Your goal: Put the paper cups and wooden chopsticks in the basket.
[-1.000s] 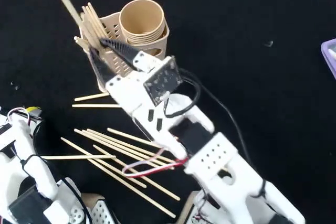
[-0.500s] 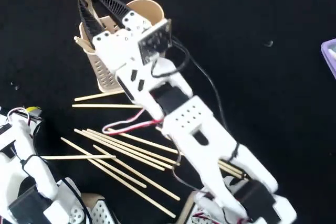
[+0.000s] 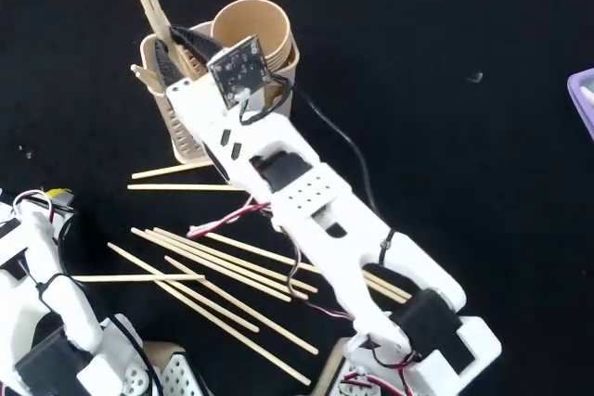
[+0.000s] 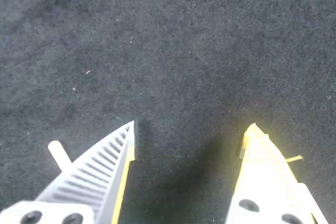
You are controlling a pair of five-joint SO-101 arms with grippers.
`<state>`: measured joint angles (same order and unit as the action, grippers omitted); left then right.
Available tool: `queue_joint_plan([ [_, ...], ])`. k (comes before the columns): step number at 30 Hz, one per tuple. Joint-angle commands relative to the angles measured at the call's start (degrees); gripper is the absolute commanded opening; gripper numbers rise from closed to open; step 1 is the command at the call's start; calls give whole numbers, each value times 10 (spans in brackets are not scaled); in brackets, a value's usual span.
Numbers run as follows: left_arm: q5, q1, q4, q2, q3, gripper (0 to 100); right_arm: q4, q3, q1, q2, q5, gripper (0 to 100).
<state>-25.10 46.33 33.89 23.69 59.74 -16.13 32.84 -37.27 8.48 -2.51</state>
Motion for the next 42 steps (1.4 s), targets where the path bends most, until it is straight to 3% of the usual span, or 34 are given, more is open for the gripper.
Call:
queue_joint_plan([
  [1,4,-4,-8,19,-7,321,-11,7,11,31,4,181],
  [9,4,-4,-8,19,-7,321,22,149,9,227,3,97],
  [12,4,-4,-8,19,-7,321,142,246,4,344,3,96],
  [16,4,-5,-8,19,-7,321,383,343,-34,485,3,106],
  [20,4,-5,-8,19,-7,321,580,393,-62,558,3,218],
  [23,4,-5,-8,19,-7,321,627,424,-62,553,3,280],
  [27,4,-5,-8,19,-6,321,632,453,-62,508,-2,266],
  [31,4,-4,-8,19,-4,321,649,451,-47,438,-58,247],
  [38,4,-4,-8,19,-4,321,654,400,120,324,-157,247],
  [42,4,-5,-8,19,-4,321,657,385,146,258,-193,246],
])
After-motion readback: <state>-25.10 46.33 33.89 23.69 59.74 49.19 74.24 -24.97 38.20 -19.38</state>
